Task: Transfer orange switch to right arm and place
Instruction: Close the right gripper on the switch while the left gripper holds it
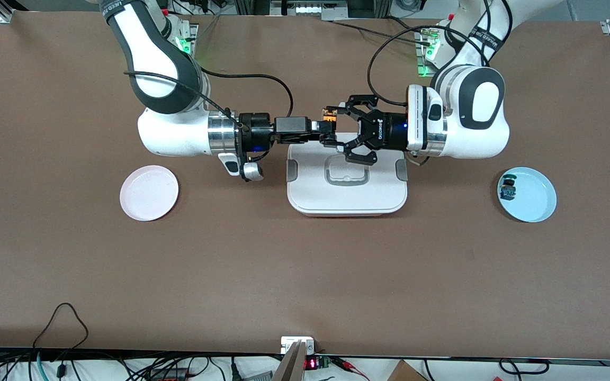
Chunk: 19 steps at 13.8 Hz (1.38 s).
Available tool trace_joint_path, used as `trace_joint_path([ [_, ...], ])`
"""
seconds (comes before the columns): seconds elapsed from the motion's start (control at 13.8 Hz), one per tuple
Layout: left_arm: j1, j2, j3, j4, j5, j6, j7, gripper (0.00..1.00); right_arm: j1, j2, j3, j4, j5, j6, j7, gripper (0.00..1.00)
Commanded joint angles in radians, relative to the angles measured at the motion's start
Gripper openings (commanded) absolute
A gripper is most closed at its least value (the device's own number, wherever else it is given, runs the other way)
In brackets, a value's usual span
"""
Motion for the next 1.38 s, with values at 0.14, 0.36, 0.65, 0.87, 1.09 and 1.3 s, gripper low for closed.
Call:
trace_joint_path([
  [0.14,0.006,-0.026,-0.012,-0.012,-0.049,0.008,0.011,0.0,0.014,-0.012,-0.008,-0.006,0.011,0.023,-0.065,0.34],
  [0.36,0.004,-0.026,-0.012,-0.012,-0.049,0.008,0.011,0.0,0.014,-0.011,-0.008,-0.012,0.015,0.028,-0.127,0.06],
  [0.65,0.006,-0.025,-0.012,-0.012,-0.049,0.008,0.011,0.21,0.021,-0.011,-0.008,-0.014,0.015,0.028,-0.137,0.0],
  [0.87,0.015,-0.02,-0.01,-0.011,-0.05,0.005,-0.017,1.0,0.021,-0.011,-0.008,-0.014,0.015,0.026,-0.137,0.0],
  [1.09,0.067,0.003,-0.006,-0.009,-0.044,-0.015,-0.017,1.0,0.021,-0.011,-0.008,-0.014,0.017,0.026,-0.137,0.0],
  [1.3,0.139,0.078,-0.001,-0.005,-0.031,-0.151,-0.001,1.0,0.013,-0.011,-0.008,-0.014,0.015,0.025,-0.141,0.0],
])
